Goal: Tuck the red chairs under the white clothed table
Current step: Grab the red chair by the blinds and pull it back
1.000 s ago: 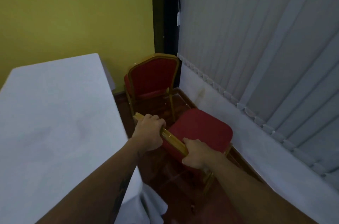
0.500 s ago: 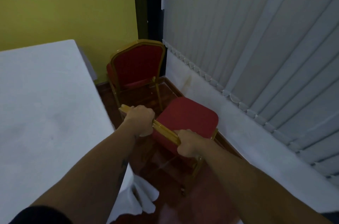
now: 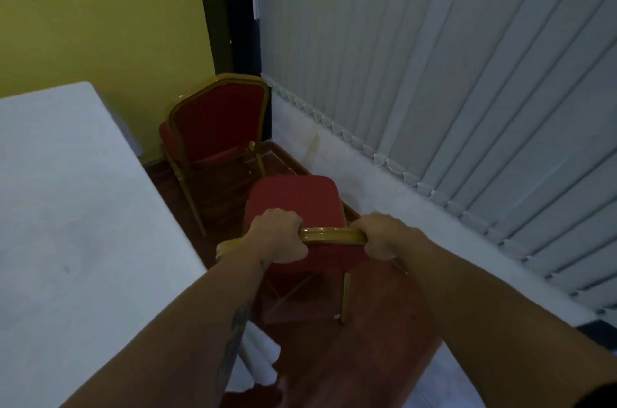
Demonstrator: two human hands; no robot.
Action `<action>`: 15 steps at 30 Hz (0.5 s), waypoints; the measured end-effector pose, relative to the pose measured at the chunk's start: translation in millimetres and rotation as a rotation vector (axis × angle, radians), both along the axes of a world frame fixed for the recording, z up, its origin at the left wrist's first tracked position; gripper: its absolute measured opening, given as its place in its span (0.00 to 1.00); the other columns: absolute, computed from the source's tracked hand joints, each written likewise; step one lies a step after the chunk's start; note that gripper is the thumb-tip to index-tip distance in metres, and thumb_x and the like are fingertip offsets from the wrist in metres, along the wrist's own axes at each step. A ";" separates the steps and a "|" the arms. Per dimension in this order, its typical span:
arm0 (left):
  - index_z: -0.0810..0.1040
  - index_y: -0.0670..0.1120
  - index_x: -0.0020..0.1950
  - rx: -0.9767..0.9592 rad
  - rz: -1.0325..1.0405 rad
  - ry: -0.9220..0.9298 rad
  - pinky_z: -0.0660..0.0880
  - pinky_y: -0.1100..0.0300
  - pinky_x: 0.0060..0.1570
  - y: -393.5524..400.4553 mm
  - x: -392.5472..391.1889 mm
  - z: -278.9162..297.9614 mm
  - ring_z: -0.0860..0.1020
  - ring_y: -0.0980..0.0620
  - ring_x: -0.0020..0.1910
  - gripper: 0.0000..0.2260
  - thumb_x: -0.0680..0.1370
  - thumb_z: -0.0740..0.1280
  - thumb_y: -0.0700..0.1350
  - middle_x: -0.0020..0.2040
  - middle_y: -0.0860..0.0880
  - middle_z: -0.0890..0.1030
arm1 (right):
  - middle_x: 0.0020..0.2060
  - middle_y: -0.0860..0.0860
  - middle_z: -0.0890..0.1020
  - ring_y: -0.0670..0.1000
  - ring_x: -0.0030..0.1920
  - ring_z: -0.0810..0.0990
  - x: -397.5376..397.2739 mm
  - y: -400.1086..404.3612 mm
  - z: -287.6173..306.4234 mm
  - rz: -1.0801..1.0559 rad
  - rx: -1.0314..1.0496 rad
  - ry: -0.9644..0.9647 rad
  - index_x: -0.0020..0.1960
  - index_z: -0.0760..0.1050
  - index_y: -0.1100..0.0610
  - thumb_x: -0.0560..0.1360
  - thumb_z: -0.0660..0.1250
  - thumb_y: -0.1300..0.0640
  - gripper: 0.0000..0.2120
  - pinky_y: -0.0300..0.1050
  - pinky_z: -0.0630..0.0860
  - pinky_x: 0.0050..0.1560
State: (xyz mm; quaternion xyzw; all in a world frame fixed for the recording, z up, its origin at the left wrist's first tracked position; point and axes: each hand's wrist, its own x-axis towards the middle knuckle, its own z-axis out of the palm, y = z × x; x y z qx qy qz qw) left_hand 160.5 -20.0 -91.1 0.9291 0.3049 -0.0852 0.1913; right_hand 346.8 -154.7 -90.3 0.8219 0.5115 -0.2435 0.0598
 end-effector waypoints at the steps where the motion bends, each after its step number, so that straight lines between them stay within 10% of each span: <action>1: 0.80 0.53 0.45 -0.042 -0.016 -0.010 0.79 0.44 0.56 1.5 0.8 -1.1 0.80 0.43 0.53 0.11 0.65 0.66 0.53 0.45 0.52 0.79 | 0.45 0.48 0.78 0.54 0.47 0.79 6.5 -2.5 0.2 -0.012 0.021 -0.031 0.55 0.80 0.48 0.72 0.66 0.63 0.15 0.46 0.74 0.44; 7: 0.81 0.56 0.63 -0.241 -0.005 -0.004 0.78 0.51 0.58 22.0 -15.3 -25.0 0.81 0.46 0.56 0.20 0.72 0.68 0.42 0.53 0.51 0.82 | 0.52 0.52 0.77 0.57 0.51 0.80 38.9 -17.0 -26.7 -0.277 0.105 -0.056 0.56 0.78 0.51 0.71 0.68 0.53 0.13 0.51 0.78 0.48; 12: 0.80 0.52 0.65 -0.243 0.036 0.112 0.78 0.55 0.53 33.6 -8.0 -25.8 0.81 0.45 0.55 0.19 0.74 0.67 0.43 0.55 0.48 0.81 | 0.55 0.63 0.78 0.67 0.50 0.85 25.1 -18.7 -28.8 -1.011 0.352 0.757 0.77 0.57 0.59 0.78 0.56 0.65 0.28 0.60 0.84 0.41; 15: 0.81 0.53 0.60 -0.265 0.038 0.115 0.79 0.55 0.51 35.7 -8.8 -29.6 0.81 0.46 0.51 0.17 0.72 0.66 0.45 0.53 0.49 0.83 | 0.61 0.69 0.78 0.69 0.46 0.87 11.9 -12.9 -36.0 -1.287 0.622 1.132 0.75 0.61 0.65 0.71 0.52 0.68 0.31 0.60 0.84 0.36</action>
